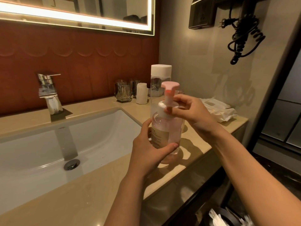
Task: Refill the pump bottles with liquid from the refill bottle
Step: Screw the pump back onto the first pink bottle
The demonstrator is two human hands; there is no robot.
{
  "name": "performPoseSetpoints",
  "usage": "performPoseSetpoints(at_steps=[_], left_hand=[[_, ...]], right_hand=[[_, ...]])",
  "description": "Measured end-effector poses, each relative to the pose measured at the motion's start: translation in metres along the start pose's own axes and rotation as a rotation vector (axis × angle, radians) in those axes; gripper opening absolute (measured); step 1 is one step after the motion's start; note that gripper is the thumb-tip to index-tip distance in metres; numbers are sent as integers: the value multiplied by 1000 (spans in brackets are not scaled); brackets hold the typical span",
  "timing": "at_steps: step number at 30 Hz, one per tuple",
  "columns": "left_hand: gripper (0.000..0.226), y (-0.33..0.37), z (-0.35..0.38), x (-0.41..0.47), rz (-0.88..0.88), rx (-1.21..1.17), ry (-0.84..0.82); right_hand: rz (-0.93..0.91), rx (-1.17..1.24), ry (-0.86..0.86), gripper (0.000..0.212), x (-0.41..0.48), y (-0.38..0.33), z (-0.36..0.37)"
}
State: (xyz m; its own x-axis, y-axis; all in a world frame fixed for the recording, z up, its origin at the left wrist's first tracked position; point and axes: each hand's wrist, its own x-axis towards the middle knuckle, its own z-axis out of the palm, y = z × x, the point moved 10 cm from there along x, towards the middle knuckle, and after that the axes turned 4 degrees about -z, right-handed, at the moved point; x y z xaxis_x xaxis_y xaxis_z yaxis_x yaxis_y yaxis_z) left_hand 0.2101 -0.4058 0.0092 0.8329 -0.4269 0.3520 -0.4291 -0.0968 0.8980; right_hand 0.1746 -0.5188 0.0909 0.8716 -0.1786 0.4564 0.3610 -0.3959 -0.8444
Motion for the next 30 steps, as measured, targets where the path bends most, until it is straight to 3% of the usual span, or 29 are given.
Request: performPoseSetpoints(at_steps=[5, 7, 13, 15, 18, 25, 27, 30], left_hand=[[74, 2, 1, -2, 4, -8, -5], [70, 2, 1, -2, -4, -35, -9], [74, 2, 0, -2, 13, -19, 0], [78, 2, 0, -2, 27, -9, 8], [81, 3, -2, -2, 52, -1, 18], [75, 4, -4, -2, 75, 21, 37], [73, 5, -3, -3, 67, 5, 29], [74, 3, 0, -4, 34, -29, 5]], right_hand=[[-31, -102, 199, 60, -4, 2, 2], [-54, -128, 205, 60, -7, 1, 6], [11, 6, -152, 44, -6, -3, 14], [21, -26, -181, 46, -6, -2, 13], [-24, -69, -110, 54, -4, -5, 7], [-150, -199, 65, 39, -10, -17, 1], [-141, -229, 124, 45, -15, -10, 1], [-82, -216, 122, 73, -24, 12, 10]])
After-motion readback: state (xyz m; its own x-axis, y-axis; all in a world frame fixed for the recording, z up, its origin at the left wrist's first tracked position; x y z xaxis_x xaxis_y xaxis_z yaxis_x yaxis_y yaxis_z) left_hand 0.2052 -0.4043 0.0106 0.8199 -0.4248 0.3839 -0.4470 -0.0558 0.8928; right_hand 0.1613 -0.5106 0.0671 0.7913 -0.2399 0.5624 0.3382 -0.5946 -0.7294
